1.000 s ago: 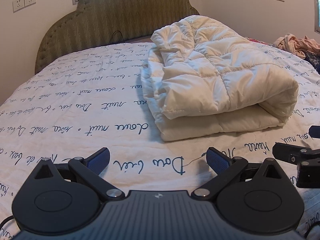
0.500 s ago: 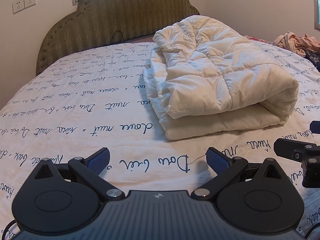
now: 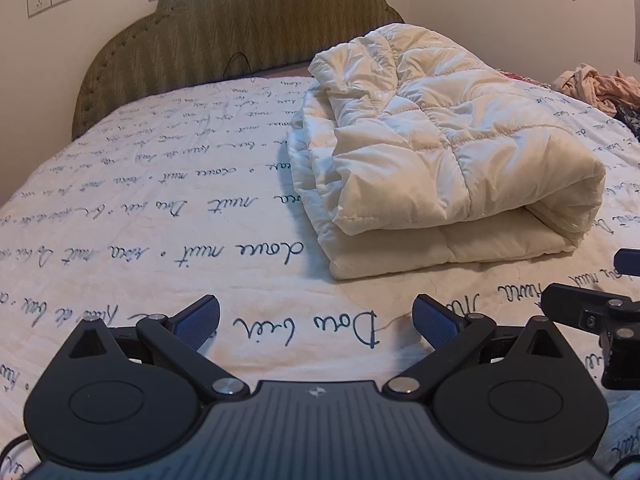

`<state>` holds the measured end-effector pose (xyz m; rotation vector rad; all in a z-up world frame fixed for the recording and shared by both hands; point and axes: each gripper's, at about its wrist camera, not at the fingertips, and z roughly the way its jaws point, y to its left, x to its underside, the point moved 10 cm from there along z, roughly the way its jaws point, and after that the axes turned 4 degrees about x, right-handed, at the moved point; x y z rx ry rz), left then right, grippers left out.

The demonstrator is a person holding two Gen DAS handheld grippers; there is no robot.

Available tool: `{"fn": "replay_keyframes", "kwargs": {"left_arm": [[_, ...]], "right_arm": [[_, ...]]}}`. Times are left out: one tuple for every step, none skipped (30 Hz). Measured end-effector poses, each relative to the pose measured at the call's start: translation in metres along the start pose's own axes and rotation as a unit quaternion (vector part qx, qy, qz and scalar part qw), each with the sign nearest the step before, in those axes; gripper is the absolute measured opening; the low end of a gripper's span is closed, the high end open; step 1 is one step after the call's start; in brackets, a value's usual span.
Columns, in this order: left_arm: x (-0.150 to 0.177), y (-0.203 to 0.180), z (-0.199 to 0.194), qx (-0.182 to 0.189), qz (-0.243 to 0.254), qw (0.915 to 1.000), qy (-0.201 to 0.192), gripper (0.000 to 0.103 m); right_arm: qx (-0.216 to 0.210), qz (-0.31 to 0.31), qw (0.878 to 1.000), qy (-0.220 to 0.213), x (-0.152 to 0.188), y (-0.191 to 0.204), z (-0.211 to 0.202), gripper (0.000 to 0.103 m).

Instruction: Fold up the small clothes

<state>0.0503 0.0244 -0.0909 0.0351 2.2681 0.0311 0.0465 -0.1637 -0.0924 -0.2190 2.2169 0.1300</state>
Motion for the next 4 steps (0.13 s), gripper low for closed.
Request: {"fn": "replay_keyframes", "kwargs": {"left_arm": [[-0.001,-0.0002,0.0005,-0.003,0.004,1.0,0.0,0.103],[-0.0019,-0.0005,0.0011,-0.001,0.005,1.0,0.001,0.103],[-0.0026,-0.001,0.0017,0.007,0.004,1.0,0.003,0.103],[-0.0032,-0.0005,0.0024,0.016,0.0,0.9999,0.006,0.103]], "right_arm": [[-0.003,0.002,1.0,0.001,-0.0002,-0.0002,0.0006,0.103],[-0.006,0.004,1.0,0.002,-0.0001,-0.0006,0.0014,0.103],[-0.009,0.007,1.0,0.003,0.0,-0.0012,0.0025,0.103],[-0.012,0.009,1.0,0.002,-0.0003,-0.0027,0.0035,0.103]]}}
